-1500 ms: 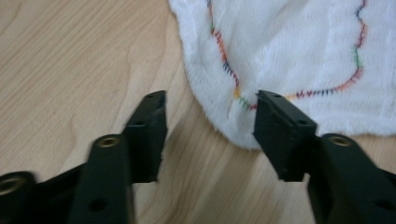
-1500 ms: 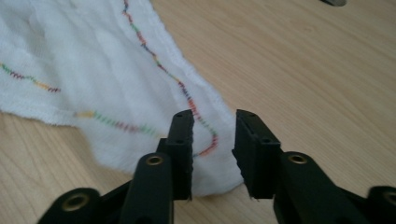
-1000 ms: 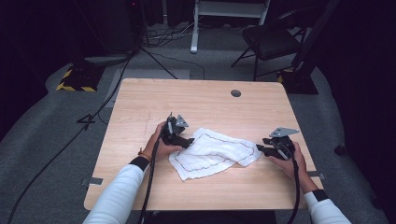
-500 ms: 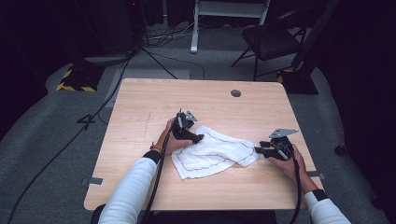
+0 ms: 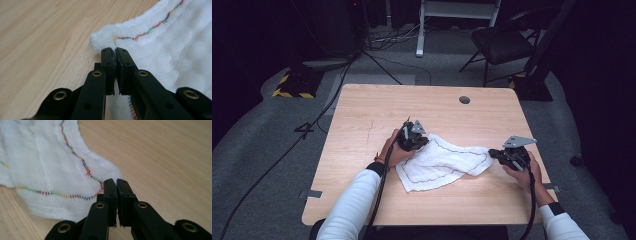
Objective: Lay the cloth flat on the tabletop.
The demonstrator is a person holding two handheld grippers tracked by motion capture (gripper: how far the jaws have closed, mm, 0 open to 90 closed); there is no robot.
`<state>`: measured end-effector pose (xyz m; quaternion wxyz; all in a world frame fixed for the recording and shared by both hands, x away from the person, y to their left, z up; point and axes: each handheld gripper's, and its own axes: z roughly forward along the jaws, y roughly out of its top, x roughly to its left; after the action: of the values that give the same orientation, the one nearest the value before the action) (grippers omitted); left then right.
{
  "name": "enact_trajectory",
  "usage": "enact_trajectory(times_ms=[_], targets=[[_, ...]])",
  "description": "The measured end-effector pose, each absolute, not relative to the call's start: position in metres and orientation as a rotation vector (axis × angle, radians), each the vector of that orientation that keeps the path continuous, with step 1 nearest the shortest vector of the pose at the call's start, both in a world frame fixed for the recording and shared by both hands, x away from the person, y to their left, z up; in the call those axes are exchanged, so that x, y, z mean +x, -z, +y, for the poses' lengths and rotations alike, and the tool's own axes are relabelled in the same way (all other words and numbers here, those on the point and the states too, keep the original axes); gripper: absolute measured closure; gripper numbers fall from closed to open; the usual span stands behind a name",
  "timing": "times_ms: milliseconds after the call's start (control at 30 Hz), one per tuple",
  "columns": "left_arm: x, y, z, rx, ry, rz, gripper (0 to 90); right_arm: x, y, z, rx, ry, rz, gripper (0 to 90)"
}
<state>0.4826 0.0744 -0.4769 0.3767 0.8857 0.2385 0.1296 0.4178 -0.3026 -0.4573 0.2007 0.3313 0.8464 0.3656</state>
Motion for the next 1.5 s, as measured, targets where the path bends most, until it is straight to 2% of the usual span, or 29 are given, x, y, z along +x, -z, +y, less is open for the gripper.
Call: enact_trajectory(times_ms=[167, 667, 767, 900, 1233, 1300, 1500], targets=[[0.477, 0.461, 0.078, 2.213, -0.361, 0.582, 85.8, 0.413, 0.436, -0.298, 0.868, -1.042, 2.301, 87.2], [0.442, 0.379, 0.114, 2.011, -0.461, 0.433, 85.7, 0.401, 0.361, -0.305, 0.765, -1.132, 2.135, 87.3], [0.43, 0.365, 0.119, 1.98, -0.471, 0.399, 85.8, 0.387, 0.336, -0.307, 0.719, -1.152, 2.099, 87.3], [0.404, 0.351, 0.124, 1.952, -0.485, 0.321, 85.7, 0.367, 0.32, -0.309, 0.679, -1.177, 2.083, 87.4], [0.361, 0.342, 0.131, 1.964, -0.483, 0.26, 85.8, 0.32, 0.309, -0.306, 0.589, -1.219, 2.129, 87.3], [0.342, 0.335, 0.134, 1.959, -0.496, 0.211, 85.8, 0.309, 0.307, -0.307, 0.566, -1.234, 2.136, 87.3], [0.32, 0.318, 0.137, 1.932, -0.508, 0.166, 85.7, 0.283, 0.295, -0.31, 0.514, -1.285, 2.117, 87.3]])
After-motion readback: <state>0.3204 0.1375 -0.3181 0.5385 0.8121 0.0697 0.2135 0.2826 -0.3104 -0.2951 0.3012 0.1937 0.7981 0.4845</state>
